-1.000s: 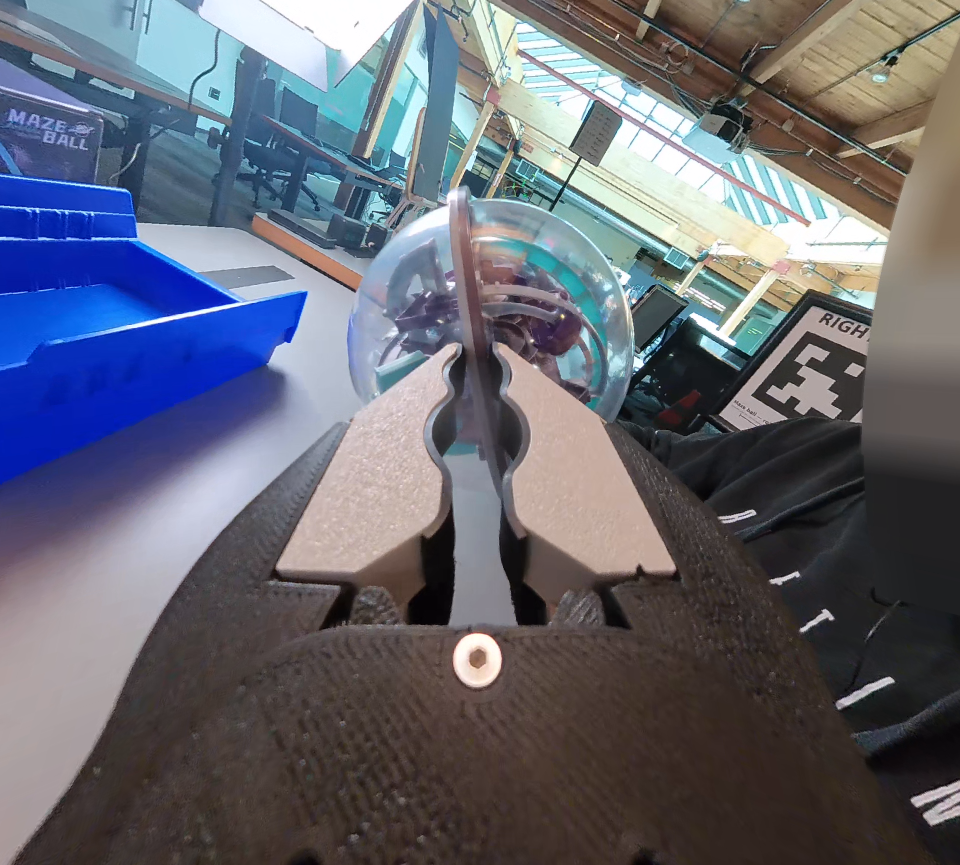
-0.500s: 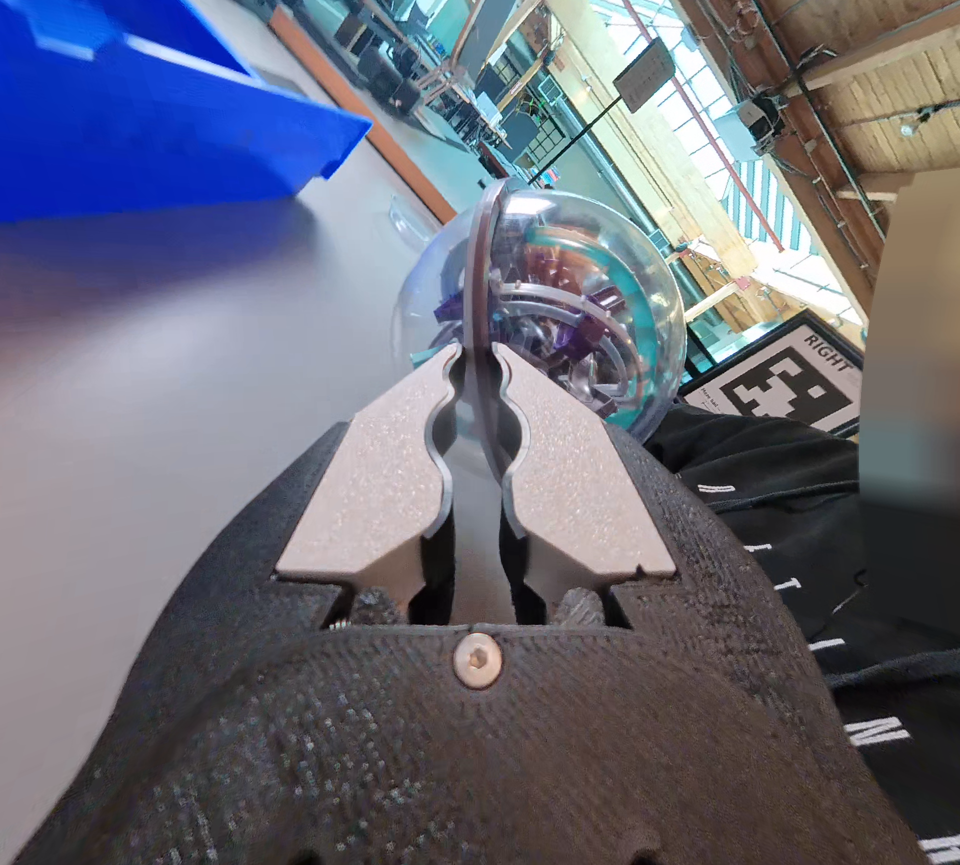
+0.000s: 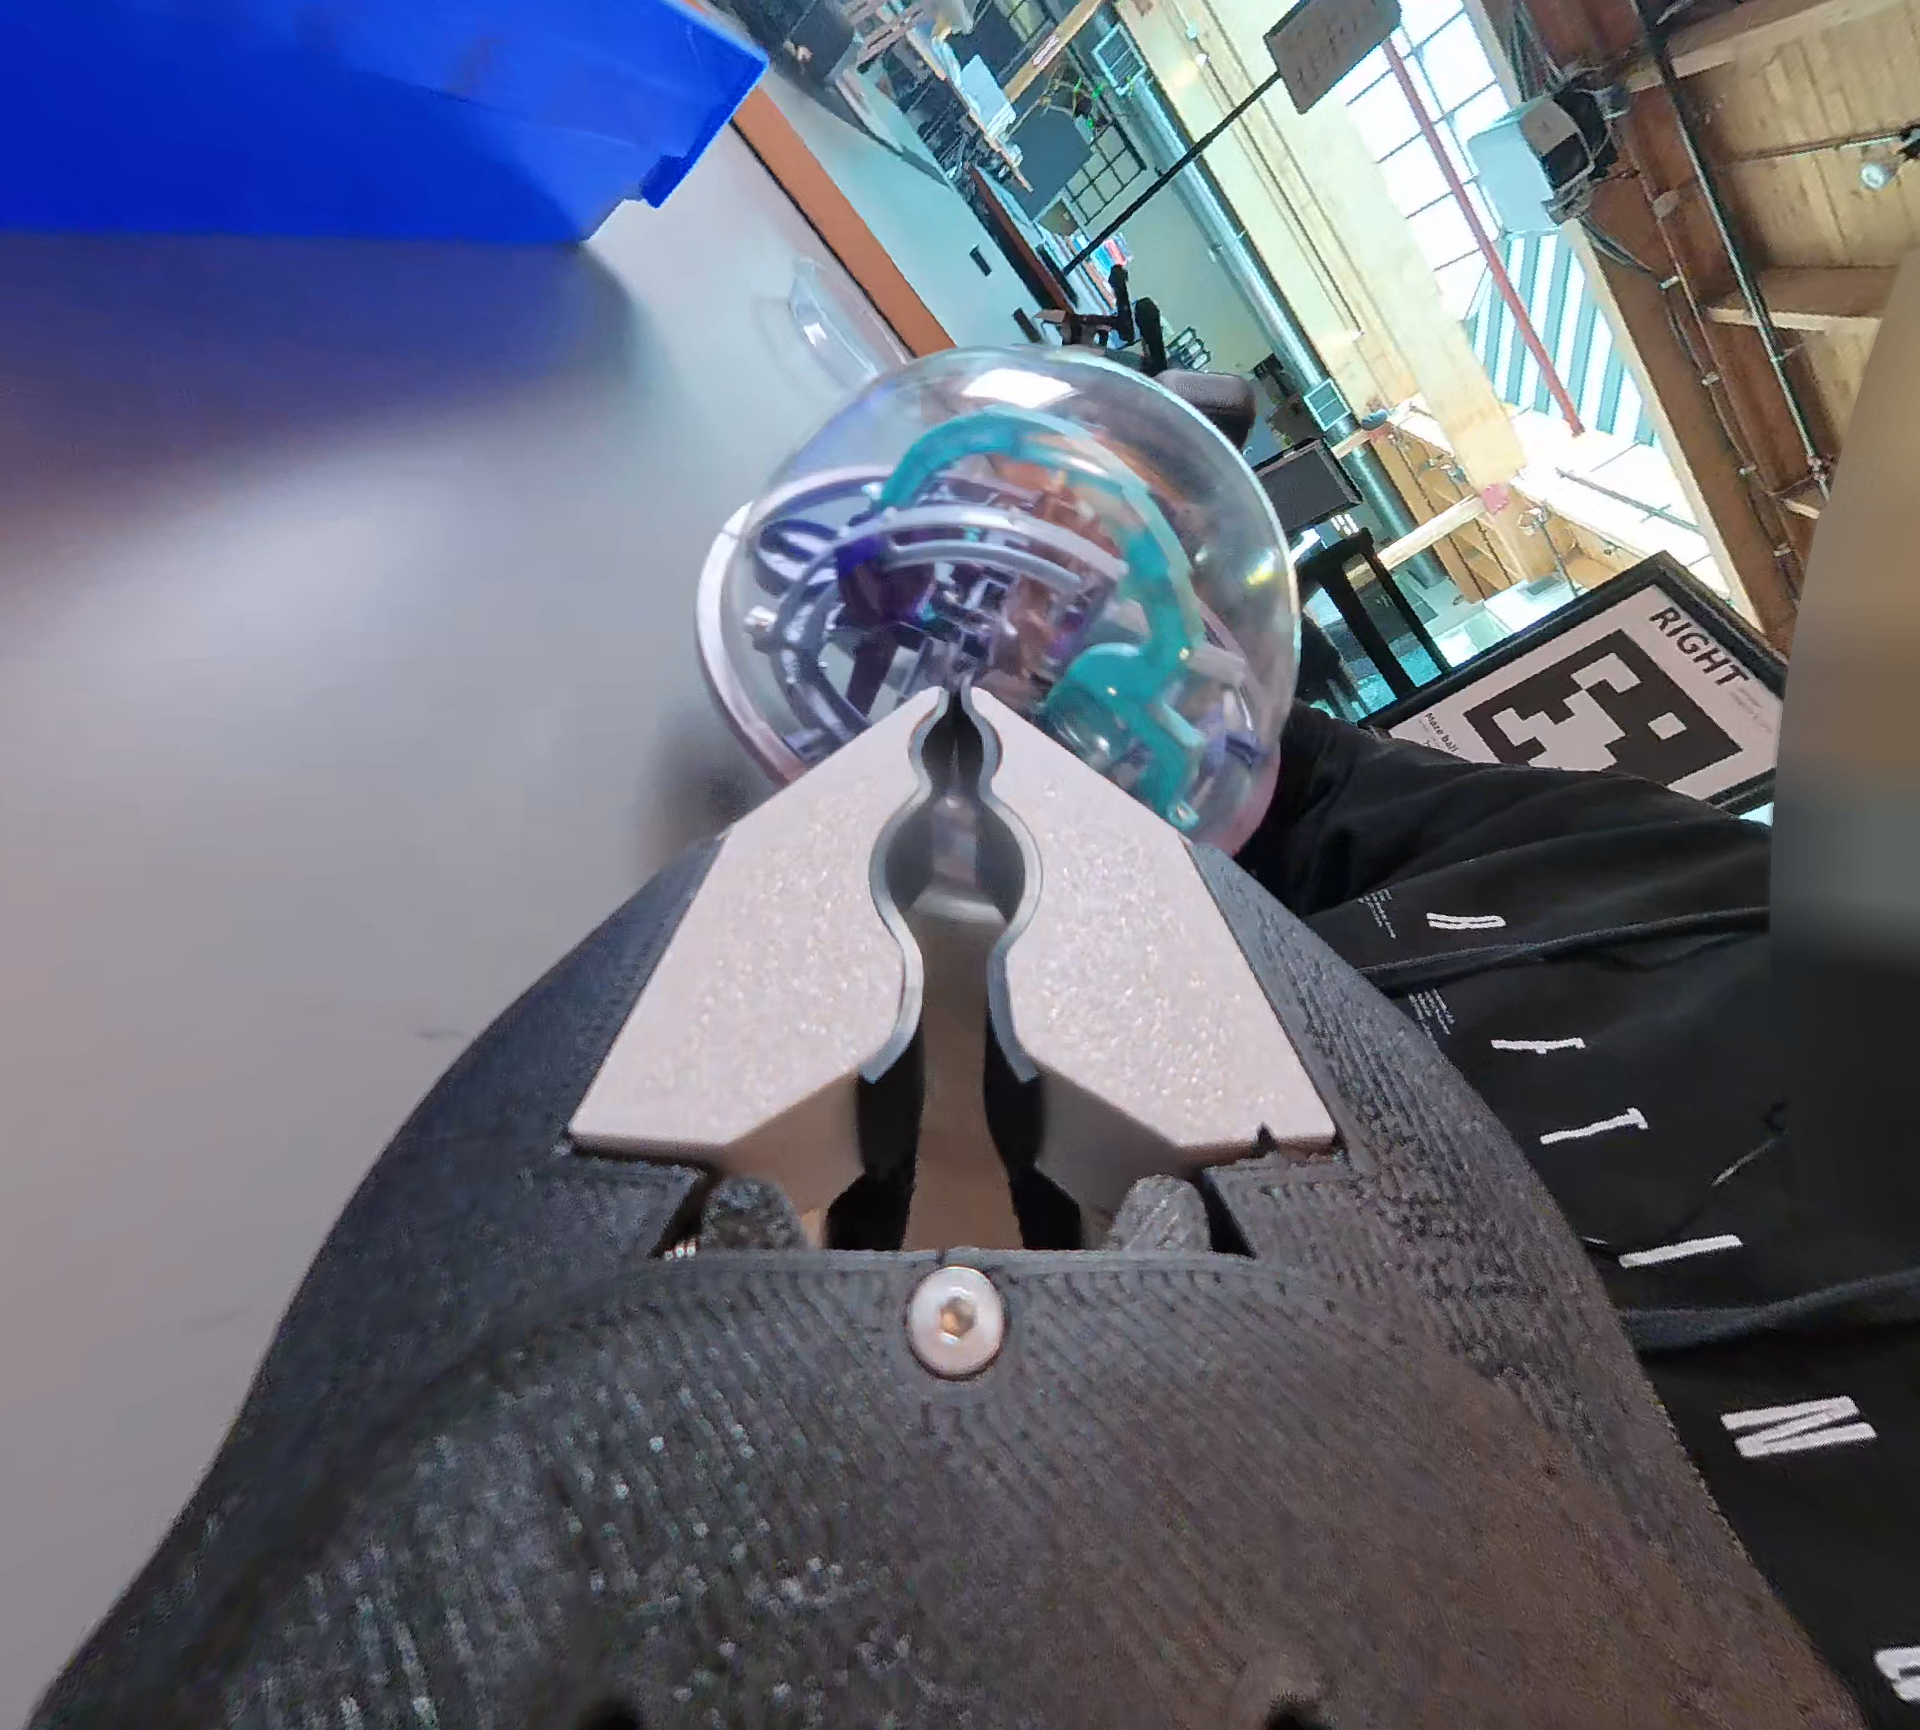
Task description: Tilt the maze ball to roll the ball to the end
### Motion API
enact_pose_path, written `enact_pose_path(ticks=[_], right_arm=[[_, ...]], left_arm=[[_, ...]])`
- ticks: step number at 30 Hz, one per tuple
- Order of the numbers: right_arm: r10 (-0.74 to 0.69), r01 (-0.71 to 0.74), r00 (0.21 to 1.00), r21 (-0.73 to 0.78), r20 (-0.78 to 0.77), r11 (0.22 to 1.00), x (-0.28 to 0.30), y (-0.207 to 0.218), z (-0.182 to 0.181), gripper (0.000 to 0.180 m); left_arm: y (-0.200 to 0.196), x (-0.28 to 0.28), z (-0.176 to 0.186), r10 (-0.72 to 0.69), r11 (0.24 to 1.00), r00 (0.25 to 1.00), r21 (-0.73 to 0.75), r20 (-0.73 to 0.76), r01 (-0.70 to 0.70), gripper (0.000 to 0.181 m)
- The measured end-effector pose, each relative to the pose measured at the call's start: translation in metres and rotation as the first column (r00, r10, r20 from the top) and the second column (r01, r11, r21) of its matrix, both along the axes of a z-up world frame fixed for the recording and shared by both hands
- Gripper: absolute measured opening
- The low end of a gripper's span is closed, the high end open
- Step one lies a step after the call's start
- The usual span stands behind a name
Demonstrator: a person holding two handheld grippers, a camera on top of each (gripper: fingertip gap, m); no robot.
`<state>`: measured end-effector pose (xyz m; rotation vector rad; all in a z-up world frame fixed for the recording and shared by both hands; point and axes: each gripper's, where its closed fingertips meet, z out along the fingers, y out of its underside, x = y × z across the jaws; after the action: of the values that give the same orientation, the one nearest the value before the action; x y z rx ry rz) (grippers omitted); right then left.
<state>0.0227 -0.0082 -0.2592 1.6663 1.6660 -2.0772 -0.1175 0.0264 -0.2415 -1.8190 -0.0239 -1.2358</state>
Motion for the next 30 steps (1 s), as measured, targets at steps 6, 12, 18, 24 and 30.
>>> enact_pose_path(ticks=[6, 12, 18, 24, 30], right_arm=[[-0.006, 0.027, 0.992, 0.170, -0.127, 0.985, 0.023, 0.024, 0.036, 0.009], [-0.247, 0.398, 0.914, 0.595, -0.322, 0.698, 0.016, 0.132, 0.062, 0.048], [-0.011, 0.446, 0.875, 0.797, -0.484, 0.407, 0.000, 0.087, 0.047, 0.007], [0.206, 0.475, 0.813, 0.825, -0.545, 0.306, 0.006, 0.027, 0.039, 0.006], [0.393, 0.502, 0.759, 0.851, -0.520, 0.156, 0.014, -0.025, 0.020, 0.006]], left_arm=[[-0.002, 0.000, 0.020, 0.066, 0.989, 0.991, 0.138, -0.117, -0.050, 0.030], [0.032, 0.019, 0.022, 0.096, 0.987, 0.974, 0.147, -0.208, -0.066, 0.111], [0.040, 0.046, 0.007, 0.033, 0.983, 0.930, 0.182, -0.367, 0.037, 0.105], [-0.003, 0.043, 0.004, -0.034, 0.967, 0.947, 0.230, -0.319, 0.112, 0.099], [-0.039, 0.051, 0.025, -0.112, 0.951, 0.973, 0.262, -0.200, 0.164, 0.123]])
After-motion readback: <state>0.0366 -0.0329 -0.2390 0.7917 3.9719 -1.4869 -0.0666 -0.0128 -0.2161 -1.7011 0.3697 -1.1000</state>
